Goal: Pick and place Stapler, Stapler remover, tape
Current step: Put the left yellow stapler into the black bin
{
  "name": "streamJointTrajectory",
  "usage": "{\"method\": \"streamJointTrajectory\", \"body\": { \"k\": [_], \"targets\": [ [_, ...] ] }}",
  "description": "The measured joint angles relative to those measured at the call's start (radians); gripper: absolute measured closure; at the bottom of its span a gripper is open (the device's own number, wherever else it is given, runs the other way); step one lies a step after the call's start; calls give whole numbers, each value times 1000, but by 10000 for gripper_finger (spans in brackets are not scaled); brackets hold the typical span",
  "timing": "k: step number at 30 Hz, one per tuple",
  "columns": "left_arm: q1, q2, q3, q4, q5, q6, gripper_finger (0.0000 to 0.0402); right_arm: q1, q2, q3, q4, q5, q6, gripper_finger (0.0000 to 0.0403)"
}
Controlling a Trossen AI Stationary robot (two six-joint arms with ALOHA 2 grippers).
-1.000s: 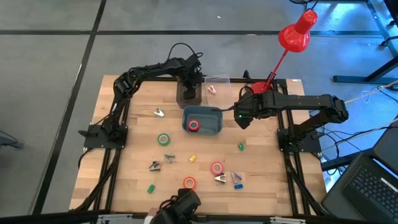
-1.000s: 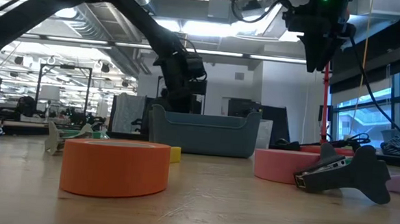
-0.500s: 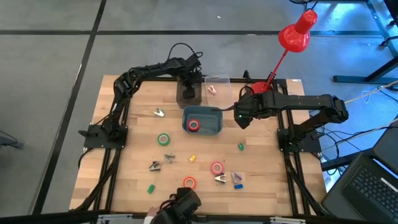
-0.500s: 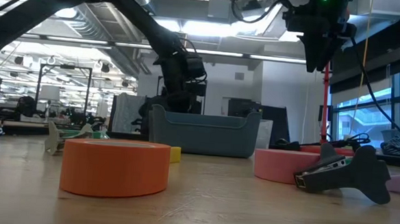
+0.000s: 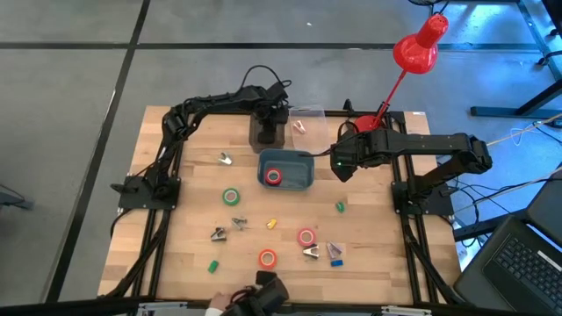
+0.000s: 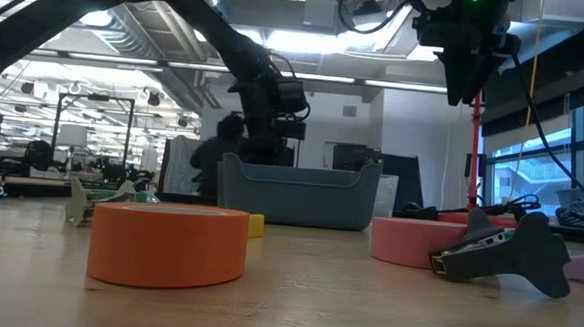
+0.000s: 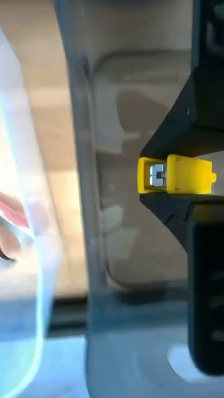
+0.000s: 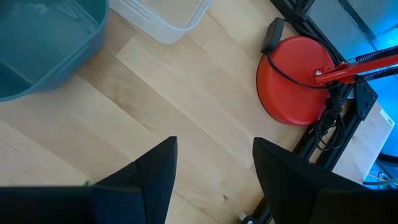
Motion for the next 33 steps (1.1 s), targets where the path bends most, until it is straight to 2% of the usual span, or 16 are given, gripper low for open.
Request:
{"method": "streamJointTrajectory", "body": {
  "k": [2, 4, 11, 15, 17, 21, 27, 28, 29, 31, 32, 33],
  "targets": [
    [0, 0, 0, -5, 43, -7, 345, 0, 0, 0, 0, 0, 1, 189],
    [0, 0, 0, -5, 47, -23, 326, 0, 0, 0, 0, 0, 1, 189],
    [0, 0, 0, -10, -38, -98, 128, 0, 0, 0, 0, 0, 3, 189],
    [5, 0, 0, -31, -35, -137, 54, 0, 0, 0, 0, 0, 3, 190],
    [10, 0, 0, -37, 25, -167, 40, 0, 0, 0, 0, -1, 3, 190],
    [32, -21, 0, -37, 215, -205, 34, 0, 0, 0, 0, -4, 5, 190],
    [88, -85, 1, -5, 321, -291, 39, 0, 0, 0, 0, -5, 7, 190],
    [97, -90, 2, 14, 295, -332, 39, 0, 0, 0, 0, -5, 7, 190],
    [103, -95, 2, 13, 209, -359, 39, 0, 0, 0, 0, -4, 5, 190],
    [97, -99, 2, -30, -79, -325, 39, 0, 0, 0, 0, -3, 3, 190],
    [94, -98, 2, -56, -159, -298, 39, 0, 0, 0, 0, -3, 3, 190],
    [93, -98, 2, -75, -160, -289, 39, 0, 0, 0, 0, -2, 3, 190]
  ]
}}
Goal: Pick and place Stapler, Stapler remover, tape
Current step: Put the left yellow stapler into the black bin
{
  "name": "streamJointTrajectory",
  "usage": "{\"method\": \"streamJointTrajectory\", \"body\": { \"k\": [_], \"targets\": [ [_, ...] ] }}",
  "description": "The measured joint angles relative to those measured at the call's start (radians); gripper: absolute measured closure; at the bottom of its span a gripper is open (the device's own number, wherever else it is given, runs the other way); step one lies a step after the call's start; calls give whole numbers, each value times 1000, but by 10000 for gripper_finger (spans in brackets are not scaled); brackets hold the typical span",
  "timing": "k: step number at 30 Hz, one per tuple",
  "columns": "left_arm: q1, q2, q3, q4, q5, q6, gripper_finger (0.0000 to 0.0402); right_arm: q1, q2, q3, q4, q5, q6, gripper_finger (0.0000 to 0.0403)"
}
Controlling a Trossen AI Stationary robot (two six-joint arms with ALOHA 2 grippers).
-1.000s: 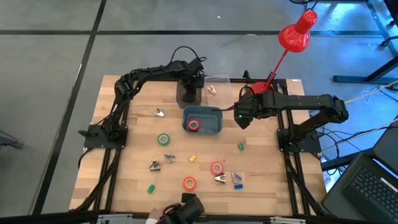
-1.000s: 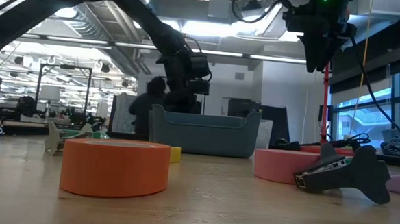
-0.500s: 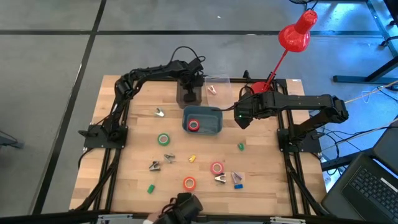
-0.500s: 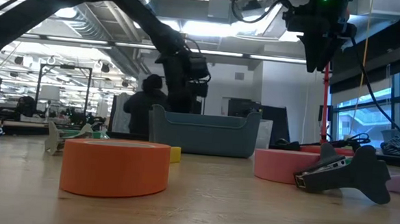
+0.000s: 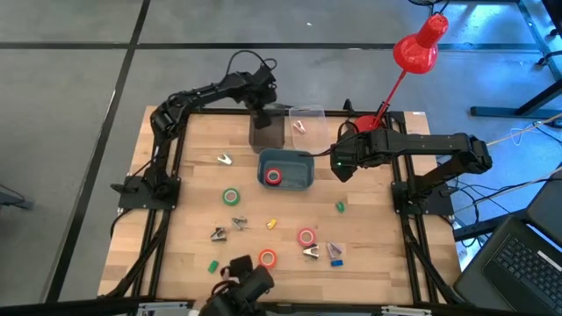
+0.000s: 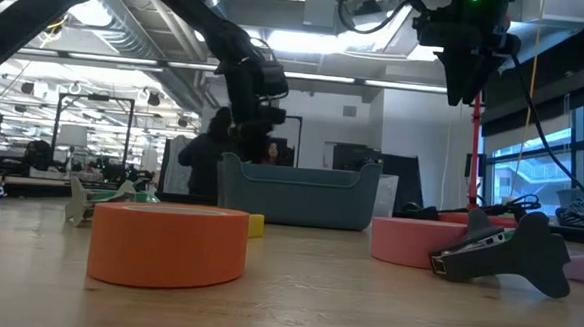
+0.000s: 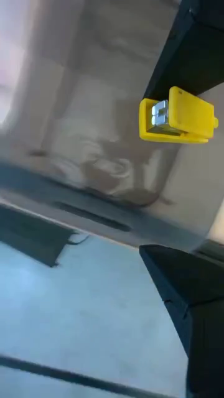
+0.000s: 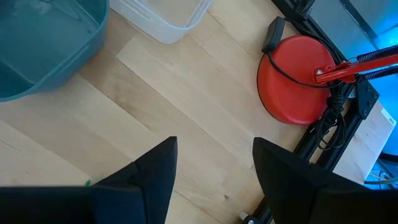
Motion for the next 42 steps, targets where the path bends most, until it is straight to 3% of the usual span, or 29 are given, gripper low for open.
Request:
{"method": "streamJointTrajectory", "body": {
  "k": [3, 5, 13, 22, 36, 42],
  "targets": [
    [-3, 0, 0, 2, 158, -69, 39, -3, 0, 0, 3, 2, -1, 190],
    [-3, 3, 0, 0, 200, -124, 39, -9, 0, 0, 3, 2, 0, 190],
    [4, 11, -1, -9, 174, -585, 39, -13, 0, 0, 16, -11, 0, 190],
    [8, 11, -1, -3, 114, -981, 39, -13, 0, 0, 42, -22, 0, 189],
    [-1, 10, -1, 237, 175, -1308, 39, -13, 0, 0, 46, -30, -4, 189],
    [-1, 10, -1, 186, 147, -1397, 39, -13, 0, 0, 45, -68, -4, 189]
  ]
}}
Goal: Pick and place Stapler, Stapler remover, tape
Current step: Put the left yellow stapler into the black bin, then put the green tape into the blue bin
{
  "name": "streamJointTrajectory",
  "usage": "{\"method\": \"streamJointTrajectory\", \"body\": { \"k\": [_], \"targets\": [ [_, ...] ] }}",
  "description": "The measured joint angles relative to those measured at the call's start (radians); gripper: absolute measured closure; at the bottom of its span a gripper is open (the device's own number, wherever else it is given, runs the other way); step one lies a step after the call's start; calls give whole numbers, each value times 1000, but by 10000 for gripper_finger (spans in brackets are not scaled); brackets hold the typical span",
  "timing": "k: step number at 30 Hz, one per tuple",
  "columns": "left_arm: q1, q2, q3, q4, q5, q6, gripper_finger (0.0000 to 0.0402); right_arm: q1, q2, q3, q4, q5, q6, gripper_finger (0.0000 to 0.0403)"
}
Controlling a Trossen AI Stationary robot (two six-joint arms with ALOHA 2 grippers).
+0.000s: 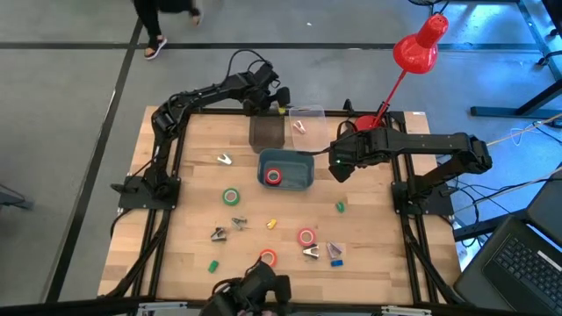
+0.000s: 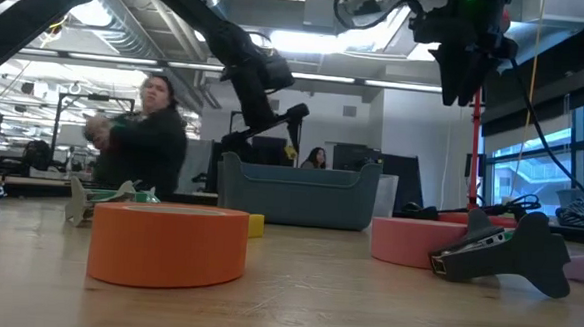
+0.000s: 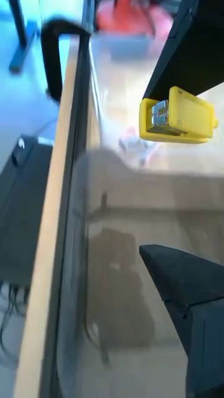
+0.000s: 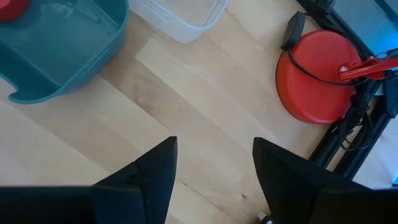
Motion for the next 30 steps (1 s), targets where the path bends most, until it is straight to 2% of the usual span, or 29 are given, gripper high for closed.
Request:
{"method": "streamJointTrajectory", "body": {
  "k": [6, 21, 24, 26, 30],
  "targets": [
    [-12, 0, 0, -170, -141, -37, 39, 0, 0, 0, 0, -17, 0, 189],
    [-13, 0, 0, -197, -145, -40, 39, 0, 0, 0, 33, -33, -22, 189],
    [-13, -1, 0, -197, -129, 39, 39, 0, 0, 0, 34, -33, -22, 189],
    [-22, -10, 0, -201, -113, 153, 39, 0, 0, 0, 34, -33, -22, 189],
    [-75, -59, 0, -220, -171, 402, 39, 0, 0, 0, 34, -31, -22, 189]
  ]
}}
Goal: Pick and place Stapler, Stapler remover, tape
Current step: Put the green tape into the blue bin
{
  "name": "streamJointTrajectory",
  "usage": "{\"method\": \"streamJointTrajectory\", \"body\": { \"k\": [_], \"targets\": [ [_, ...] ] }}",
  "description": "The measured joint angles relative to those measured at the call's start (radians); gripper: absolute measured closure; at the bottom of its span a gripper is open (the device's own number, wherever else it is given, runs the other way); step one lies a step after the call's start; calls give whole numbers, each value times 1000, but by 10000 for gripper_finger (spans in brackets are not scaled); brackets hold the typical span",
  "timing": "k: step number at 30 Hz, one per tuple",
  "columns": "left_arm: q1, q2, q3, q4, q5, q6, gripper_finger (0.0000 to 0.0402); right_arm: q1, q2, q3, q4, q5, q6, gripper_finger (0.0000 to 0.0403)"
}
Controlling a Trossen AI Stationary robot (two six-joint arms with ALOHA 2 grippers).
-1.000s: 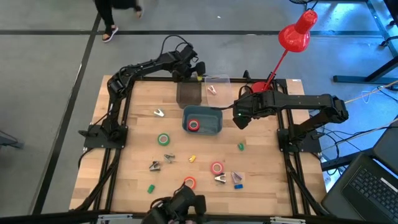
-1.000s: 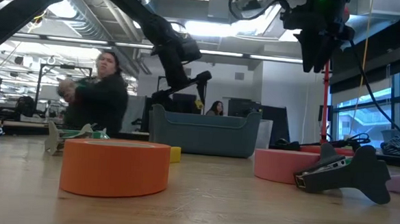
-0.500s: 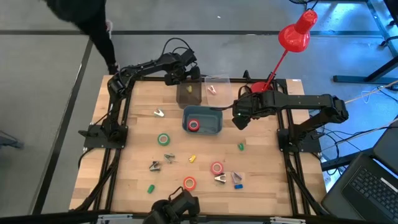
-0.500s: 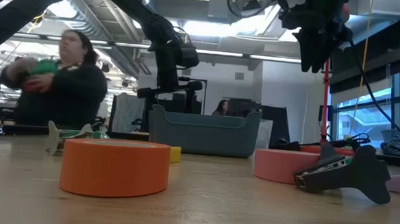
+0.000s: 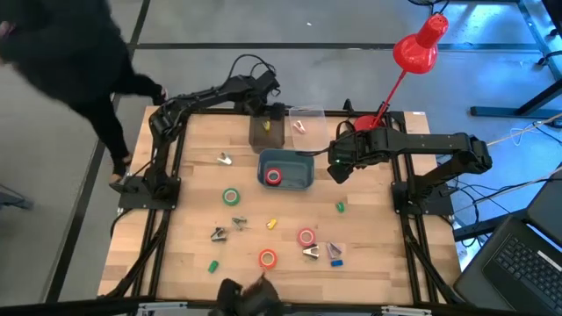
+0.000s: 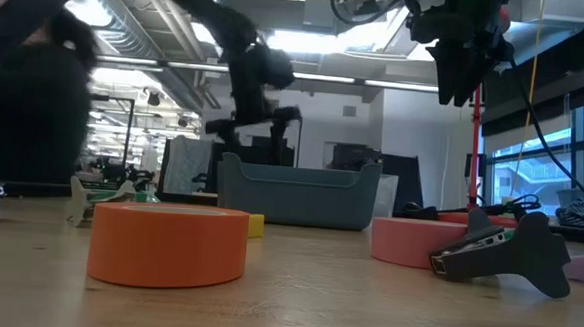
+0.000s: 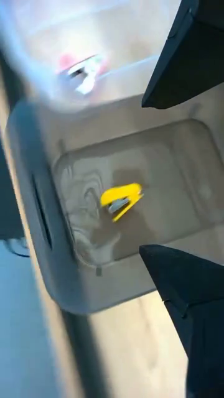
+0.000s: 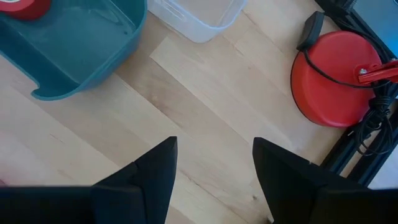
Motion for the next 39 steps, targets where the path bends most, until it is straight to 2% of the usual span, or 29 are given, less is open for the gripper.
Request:
{"method": "streamJointTrajectory", "body": {
  "k": [5, 10, 14, 17, 21, 24, 28, 33, 39],
  "targets": [
    [-102, -73, 0, -93, -123, 194, 39, 0, 0, 0, 0, 15, 0, 189],
    [-227, -146, 0, -290, -291, 340, 39, 0, 0, 0, -2, 15, 0, 189],
    [-347, -190, -12, -458, -348, 429, 39, 0, 0, 0, -4, 16, 0, 189],
    [-433, -240, -84, -487, -281, 507, 39, 0, 0, 0, -9, 18, -1, 189],
    [-529, -349, -242, -473, -69, 584, 39, 0, 0, 0, -49, 18, -3, 189],
    [-588, -464, -385, -412, 86, 573, 39, 0, 0, 0, -93, 18, 2, 189],
    [-668, -651, -563, -247, 241, 460, 39, 0, 0, 0, -118, 18, 23, 189],
    [-767, -846, -700, -76, 259, 282, 39, 0, 0, 0, -112, 18, 23, 189],
    [-869, -926, -747, -61, 262, 200, 39, 0, 0, 0, -109, -13, 23, 189]
  ]
}}
